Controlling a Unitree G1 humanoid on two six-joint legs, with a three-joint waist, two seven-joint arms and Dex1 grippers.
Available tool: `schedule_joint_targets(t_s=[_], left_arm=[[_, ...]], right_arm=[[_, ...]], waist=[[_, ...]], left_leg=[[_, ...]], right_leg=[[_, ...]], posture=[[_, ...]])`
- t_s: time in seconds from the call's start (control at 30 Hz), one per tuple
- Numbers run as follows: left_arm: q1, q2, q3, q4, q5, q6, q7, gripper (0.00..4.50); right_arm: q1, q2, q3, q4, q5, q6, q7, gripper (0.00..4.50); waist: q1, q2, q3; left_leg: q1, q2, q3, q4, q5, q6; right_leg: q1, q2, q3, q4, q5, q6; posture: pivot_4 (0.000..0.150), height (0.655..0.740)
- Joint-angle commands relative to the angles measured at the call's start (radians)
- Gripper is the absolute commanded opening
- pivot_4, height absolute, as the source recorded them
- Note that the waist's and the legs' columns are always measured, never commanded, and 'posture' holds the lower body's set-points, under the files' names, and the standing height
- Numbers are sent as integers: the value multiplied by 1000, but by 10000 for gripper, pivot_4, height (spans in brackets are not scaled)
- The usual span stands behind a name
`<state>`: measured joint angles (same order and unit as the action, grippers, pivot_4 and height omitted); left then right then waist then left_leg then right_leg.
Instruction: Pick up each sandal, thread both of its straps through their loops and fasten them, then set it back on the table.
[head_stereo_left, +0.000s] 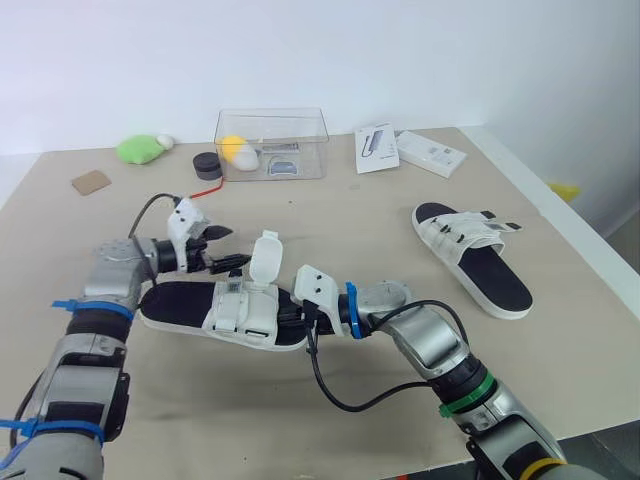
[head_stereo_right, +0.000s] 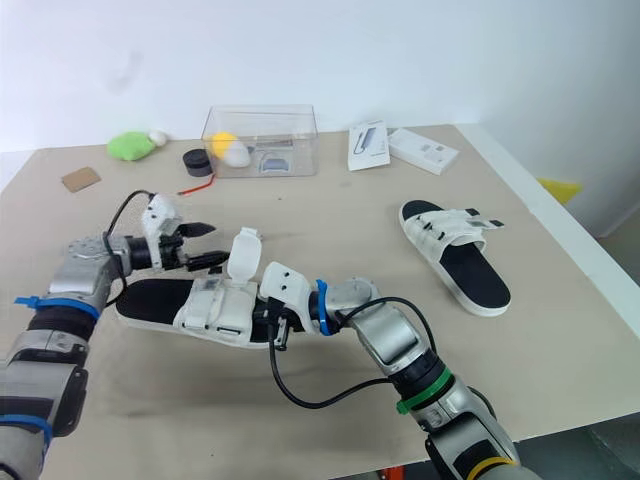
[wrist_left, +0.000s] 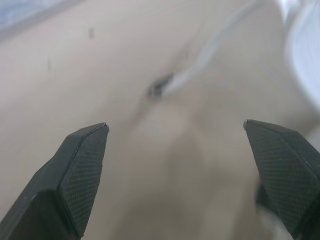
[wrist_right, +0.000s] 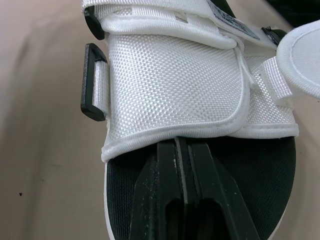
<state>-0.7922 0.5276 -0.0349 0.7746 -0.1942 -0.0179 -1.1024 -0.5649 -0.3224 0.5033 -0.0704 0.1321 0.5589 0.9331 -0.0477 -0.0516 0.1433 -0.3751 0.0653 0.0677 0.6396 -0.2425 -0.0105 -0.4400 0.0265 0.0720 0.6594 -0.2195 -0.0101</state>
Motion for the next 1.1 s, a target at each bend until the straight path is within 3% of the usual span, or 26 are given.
schedule_joint_targets(t_s=[0.03,0.3,0.33,0.43,0.5,0.63,0.73,0.83,0.97,1.1], left_arm=[[-47,-29,-16,47,60,-127,45,44675],[-120,-91,-61,194,174,-298,125,44675],[-124,-94,-59,204,175,-307,126,42312],[-127,-99,-60,224,181,-325,116,32275],[-127,-98,-60,237,189,-342,120,20227],[-129,-96,-58,246,203,-390,137,444],[-138,-92,-57,244,216,-478,172,444],[-134,-57,-67,190,283,-756,272,444],[-101,23,-95,140,474,-1111,484,444],[-53,86,-16,46,675,-1368,693,444]], right_arm=[[16,-8,34,42,-33,17,-4,0],[24,-8,28,30,-31,30,-18,0],[25,-8,29,28,-31,30,-19,0],[25,-10,28,27,-33,28,-19,0],[26,-11,28,27,-33,27,-20,0],[26,-10,28,29,-33,26,-23,0],[24,-8,28,32,-35,23,-24,0],[23,-12,30,31,-36,19,-22,0],[26,-18,31,26,-34,19,-19,0],[27,-24,33,22,-33,20,-14,0]], waist=[[-1,0,0],[-1,0,0],[-1,0,0],[-1,0,0],[-1,0,0],[-1,0,0],[-1,0,0],[0,0,0],[0,0,0],[2,0,0]], left_leg=[[0,0,0,0,0,0],[0,0,0,0,0,0],[0,0,0,0,0,0],[0,0,0,0,0,0],[0,0,0,0,0,0],[0,0,0,0,0,0],[0,0,0,0,0,0],[0,0,0,0,0,0],[1,1,0,-1,0,0],[1,1,4,-1,0,0]], right_leg=[[0,0,0,0,0,0],[0,1,0,0,0,0],[0,1,0,0,0,0],[0,1,0,0,0,0],[0,1,0,0,0,0],[0,1,0,0,0,0],[0,1,0,0,0,0],[0,1,0,1,0,0],[0,0,1,1,0,0],[0,-3,1,1,0,1]], posture=[[1500,7400],[1500,7400],[1500,7400],[1500,7400],[1500,7400],[1500,7400],[1500,7400],[1500,7400],[1500,7400],[1500,7400]])
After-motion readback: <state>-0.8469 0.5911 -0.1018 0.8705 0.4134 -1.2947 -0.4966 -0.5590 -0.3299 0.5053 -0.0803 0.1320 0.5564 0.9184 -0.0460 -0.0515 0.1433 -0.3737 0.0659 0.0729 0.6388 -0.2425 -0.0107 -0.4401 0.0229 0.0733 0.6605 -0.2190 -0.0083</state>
